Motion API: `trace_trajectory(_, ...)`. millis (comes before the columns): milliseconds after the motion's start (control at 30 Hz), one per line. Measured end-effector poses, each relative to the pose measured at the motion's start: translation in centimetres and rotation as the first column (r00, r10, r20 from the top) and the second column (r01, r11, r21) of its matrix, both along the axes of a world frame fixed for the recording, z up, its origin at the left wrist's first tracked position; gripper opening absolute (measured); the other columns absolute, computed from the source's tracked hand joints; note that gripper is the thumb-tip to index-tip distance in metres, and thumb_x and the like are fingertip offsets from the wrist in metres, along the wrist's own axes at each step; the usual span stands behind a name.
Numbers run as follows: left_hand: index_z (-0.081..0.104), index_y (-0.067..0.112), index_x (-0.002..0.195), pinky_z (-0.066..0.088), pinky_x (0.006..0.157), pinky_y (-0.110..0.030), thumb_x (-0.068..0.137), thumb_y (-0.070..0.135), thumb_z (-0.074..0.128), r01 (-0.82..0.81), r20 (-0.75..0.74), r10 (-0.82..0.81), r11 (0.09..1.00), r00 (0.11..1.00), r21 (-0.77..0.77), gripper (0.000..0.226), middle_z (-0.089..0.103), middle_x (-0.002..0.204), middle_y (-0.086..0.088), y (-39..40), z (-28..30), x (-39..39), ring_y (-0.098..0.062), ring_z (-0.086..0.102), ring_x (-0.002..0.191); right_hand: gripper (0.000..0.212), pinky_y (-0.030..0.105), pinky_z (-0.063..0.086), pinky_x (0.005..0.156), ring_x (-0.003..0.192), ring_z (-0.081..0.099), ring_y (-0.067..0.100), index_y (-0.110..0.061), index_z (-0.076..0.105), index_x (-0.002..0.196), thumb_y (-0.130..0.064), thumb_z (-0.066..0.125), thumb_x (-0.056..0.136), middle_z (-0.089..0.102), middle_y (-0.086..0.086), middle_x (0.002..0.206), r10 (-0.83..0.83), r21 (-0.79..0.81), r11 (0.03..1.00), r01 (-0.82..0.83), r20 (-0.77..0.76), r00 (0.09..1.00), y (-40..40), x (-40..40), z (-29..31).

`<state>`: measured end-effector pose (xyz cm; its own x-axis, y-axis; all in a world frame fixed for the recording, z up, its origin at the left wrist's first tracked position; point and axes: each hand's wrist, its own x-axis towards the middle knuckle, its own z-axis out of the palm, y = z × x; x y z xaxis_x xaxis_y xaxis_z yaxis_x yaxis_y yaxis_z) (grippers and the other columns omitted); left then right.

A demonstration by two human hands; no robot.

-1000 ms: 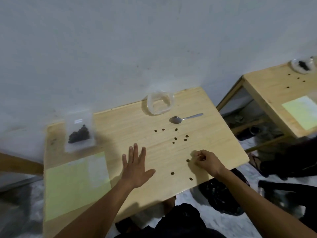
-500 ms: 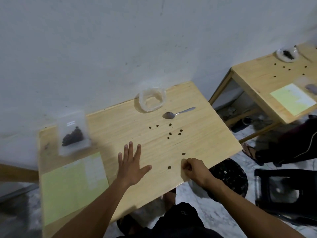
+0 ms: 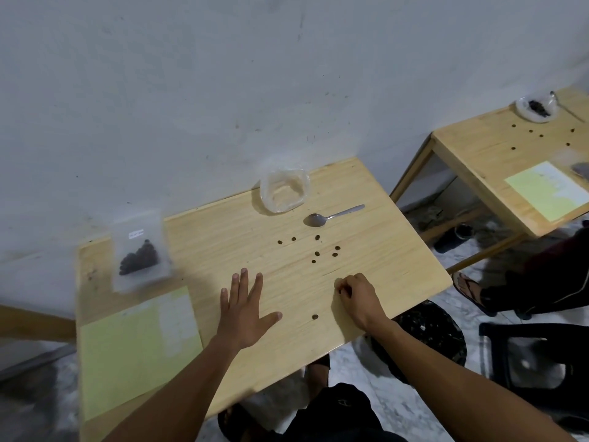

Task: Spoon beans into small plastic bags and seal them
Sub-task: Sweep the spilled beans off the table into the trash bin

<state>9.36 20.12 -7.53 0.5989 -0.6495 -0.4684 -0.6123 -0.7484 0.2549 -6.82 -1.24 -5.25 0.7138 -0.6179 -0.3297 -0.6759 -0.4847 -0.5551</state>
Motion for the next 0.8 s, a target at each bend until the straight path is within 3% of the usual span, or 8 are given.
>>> trace_trajectory(167, -0.018, 0.027, 0.151, -0.012, 0.116, -0.048, 0.085, 0.076, 0.035, 0.006, 0.011, -0.006, 1.0, 1.0, 0.002, 0.098, -0.033, 0.155, -0.006, 0.0, 0.0, -0.1, -0.024, -0.031, 0.143, 0.013, 0.014, 0.036, 0.067, 0.086, 0.05, 0.018, -0.008, 0.06, 0.089, -0.007, 0.048, 0.095, 0.05, -0.005, 0.091, 0.07, 0.019, 0.997, -0.07, 0.009, 0.997, -0.1, -0.4, -0.1)
trace_trajectory(300, -0.02, 0.028, 0.15, -0.013, 0.116, -0.048, 0.085, 0.076, 0.034, 0.009, 0.009, -0.009, 1.0, 1.0, 0.009, 0.098, -0.035, 0.154, -0.006, 0.0, -0.1, 0.0, -0.024, -0.032, 0.142, 0.007, 0.02, 0.035, 0.061, 0.074, 0.049, 0.017, -0.007, 0.053, 0.081, -0.007, 0.053, 0.089, 0.055, 0.005, 0.082, 0.078, 0.075, 0.994, -0.082, 0.054, 0.995, 0.9, -0.1, 0.5)
trace_trajectory(433, -0.02, 0.027, 0.15, -0.014, 0.116, -0.048, 0.086, 0.075, 0.035, 0.005, -0.008, -0.005, 1.0, 1.0, -0.006, 0.098, -0.036, 0.154, -0.006, 0.1, 0.0, -0.1, -0.024, -0.033, 0.142, 0.007, 0.027, 0.034, 0.062, 0.071, 0.045, 0.018, -0.004, 0.052, 0.086, -0.009, 0.056, 0.087, 0.058, 0.012, 0.083, 0.138, 0.154, 0.977, -0.147, 0.068, 0.988, 3.2, 0.4, 0.5)
trace_trajectory(633, -0.02, 0.028, 0.15, -0.015, 0.115, -0.048, 0.086, 0.075, 0.036, 0.004, -0.02, -0.005, 1.0, 1.0, -0.022, 0.098, -0.037, 0.153, -0.005, 0.2, 0.0, 0.0, -0.023, -0.036, 0.139, 0.015, 0.008, 0.033, 0.068, 0.081, 0.046, 0.011, -0.007, 0.064, 0.097, -0.008, 0.051, 0.091, 0.045, -0.011, 0.083, 0.218, 0.074, 0.972, -0.223, 0.075, 0.973, 4.8, 0.6, -0.2)
trace_trajectory(800, -0.021, 0.028, 0.15, -0.015, 0.116, -0.048, 0.085, 0.075, 0.036, 0.0, -0.019, -0.001, 1.0, 1.0, -0.018, 0.098, -0.037, 0.153, -0.005, 0.2, 0.0, -0.1, -0.022, -0.037, 0.139, 0.014, 0.025, 0.04, 0.075, 0.084, 0.05, 0.019, -0.007, 0.062, 0.101, -0.016, 0.053, 0.094, 0.053, 0.004, 0.101, 0.318, 0.001, 0.948, -0.318, 0.012, 0.948, 4.9, 0.5, -0.2)
